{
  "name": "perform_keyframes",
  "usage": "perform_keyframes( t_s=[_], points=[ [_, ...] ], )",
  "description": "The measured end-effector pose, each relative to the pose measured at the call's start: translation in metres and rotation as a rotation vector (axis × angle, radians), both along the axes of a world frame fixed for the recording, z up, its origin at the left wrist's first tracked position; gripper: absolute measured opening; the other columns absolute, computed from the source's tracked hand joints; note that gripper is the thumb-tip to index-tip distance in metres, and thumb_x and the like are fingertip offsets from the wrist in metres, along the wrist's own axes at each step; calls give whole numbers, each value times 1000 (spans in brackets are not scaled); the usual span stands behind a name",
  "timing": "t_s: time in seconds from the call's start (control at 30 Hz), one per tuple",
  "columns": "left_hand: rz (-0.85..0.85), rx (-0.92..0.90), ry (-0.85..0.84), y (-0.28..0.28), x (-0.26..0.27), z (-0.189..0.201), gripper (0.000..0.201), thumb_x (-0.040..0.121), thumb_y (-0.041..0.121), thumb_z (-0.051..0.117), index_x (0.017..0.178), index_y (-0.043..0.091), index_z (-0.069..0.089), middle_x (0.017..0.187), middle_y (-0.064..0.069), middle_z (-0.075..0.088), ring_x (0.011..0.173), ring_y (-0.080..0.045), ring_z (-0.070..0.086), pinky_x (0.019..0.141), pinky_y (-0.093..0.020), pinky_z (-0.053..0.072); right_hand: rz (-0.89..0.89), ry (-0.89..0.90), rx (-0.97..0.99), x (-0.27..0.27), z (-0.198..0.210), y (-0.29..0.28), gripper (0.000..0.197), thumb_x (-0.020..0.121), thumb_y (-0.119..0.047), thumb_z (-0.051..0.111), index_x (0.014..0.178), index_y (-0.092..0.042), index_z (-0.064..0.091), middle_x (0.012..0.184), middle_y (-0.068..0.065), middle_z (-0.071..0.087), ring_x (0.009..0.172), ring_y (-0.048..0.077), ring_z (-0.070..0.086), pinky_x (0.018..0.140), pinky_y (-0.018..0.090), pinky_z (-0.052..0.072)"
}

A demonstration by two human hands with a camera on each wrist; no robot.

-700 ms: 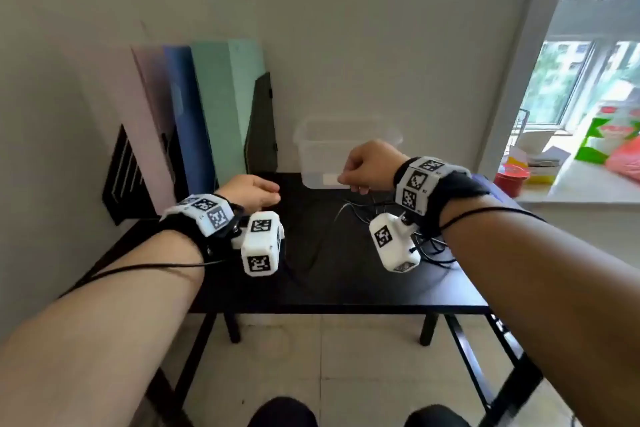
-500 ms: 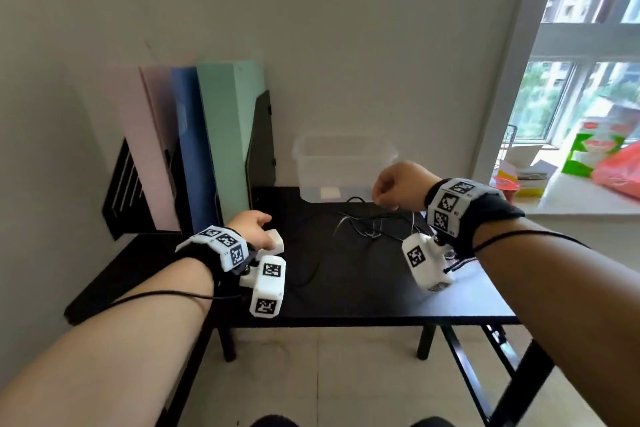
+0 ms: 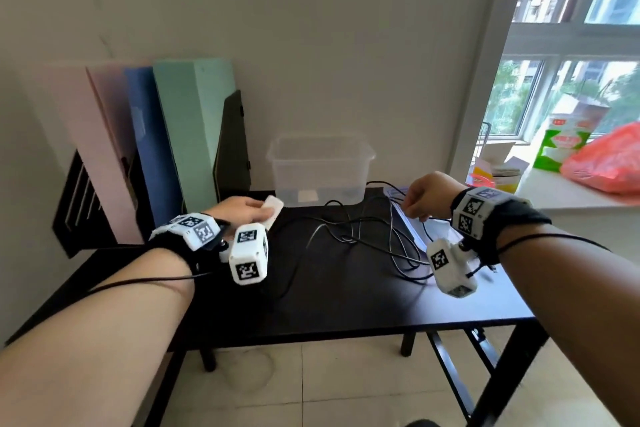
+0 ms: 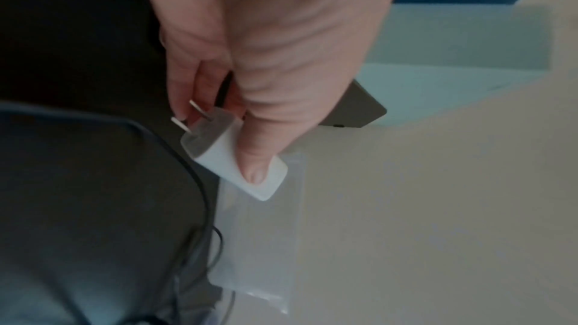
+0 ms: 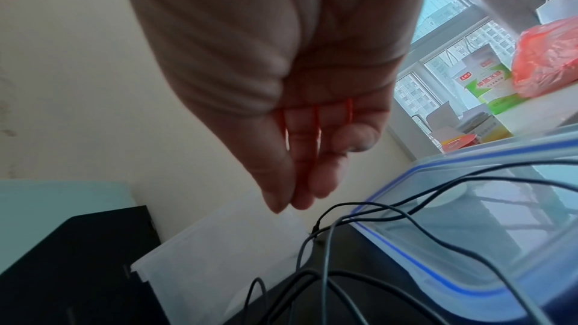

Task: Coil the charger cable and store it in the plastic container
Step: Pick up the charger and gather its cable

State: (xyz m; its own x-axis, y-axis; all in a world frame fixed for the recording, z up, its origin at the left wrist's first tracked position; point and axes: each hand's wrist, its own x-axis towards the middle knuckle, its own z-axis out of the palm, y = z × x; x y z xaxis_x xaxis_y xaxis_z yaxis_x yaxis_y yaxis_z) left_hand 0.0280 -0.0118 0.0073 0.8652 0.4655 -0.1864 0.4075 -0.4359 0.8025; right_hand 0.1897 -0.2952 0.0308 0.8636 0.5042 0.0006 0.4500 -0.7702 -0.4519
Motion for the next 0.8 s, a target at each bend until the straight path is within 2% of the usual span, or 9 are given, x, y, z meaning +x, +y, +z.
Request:
perform_keyframes(
  t_s=[0.07,0.13,0.23,0.33,0.43,0.53,0.67,0.77,0.8],
  points=[
    [18,-390,-105,-8,11,8,39,94,20,52,127,0,47,74,-13,70,62,-17,65,63,-30,56,-25,34,-36,2,-2,-5,22,76,-4,68,59,-18,64,53,-5,61,37,-1,54,45,16,42],
    [6,-699,-135,-20,22,15,35,95,22,48,120,-2,44,82,-21,66,71,-23,67,62,-35,58,-60,53,-51,6,-5,-13,17,76,-5,68,63,-16,67,59,1,65,45,4,57,45,16,42],
    [-9,-929,-116,-36,39,22,36,95,29,45,101,-6,49,95,-23,58,86,-27,60,56,-34,58,-105,99,-65,10,-7,-23,5,74,-6,71,76,-9,74,70,7,69,49,7,59,45,15,42],
    [-62,-1011,-134,-48,59,16,36,95,33,44,97,-2,53,98,-21,59,87,-27,59,59,-33,58,-64,220,-115,10,-16,-27,8,75,-3,70,77,-10,73,61,-2,67,40,-1,56,37,10,38],
    [-76,-1043,-172,-55,72,14,38,94,35,46,103,-1,56,98,-19,60,84,-26,60,56,-31,59,-34,251,-127,14,-23,-27,12,75,-7,72,70,-17,71,52,-9,65,43,0,58,39,11,39],
    [-48,-1049,-248,-39,75,21,43,93,41,45,105,1,57,88,-17,65,79,-24,59,51,-29,56,-58,230,24,25,-15,-21,9,76,-9,72,70,-15,70,57,-3,65,41,0,56,38,10,38],
    [-8,-1011,-323,-1,58,30,46,90,47,43,97,6,62,69,-11,70,62,-18,63,54,-23,52,35,265,291,26,6,22,14,79,-3,70,69,-11,65,46,-5,62,34,-1,52,36,10,36],
    [61,-967,-374,15,40,30,43,90,46,45,93,7,63,66,-10,70,54,-17,64,51,-23,52,163,315,301,18,12,69,2,81,-8,69,82,-9,68,62,3,67,50,11,56,45,19,37],
    [77,-954,-380,20,35,28,42,90,46,45,93,7,63,65,-10,70,53,-17,64,50,-23,52,192,316,255,16,10,84,6,81,-9,70,87,-10,69,70,8,66,58,16,56,48,21,37]
  ],
)
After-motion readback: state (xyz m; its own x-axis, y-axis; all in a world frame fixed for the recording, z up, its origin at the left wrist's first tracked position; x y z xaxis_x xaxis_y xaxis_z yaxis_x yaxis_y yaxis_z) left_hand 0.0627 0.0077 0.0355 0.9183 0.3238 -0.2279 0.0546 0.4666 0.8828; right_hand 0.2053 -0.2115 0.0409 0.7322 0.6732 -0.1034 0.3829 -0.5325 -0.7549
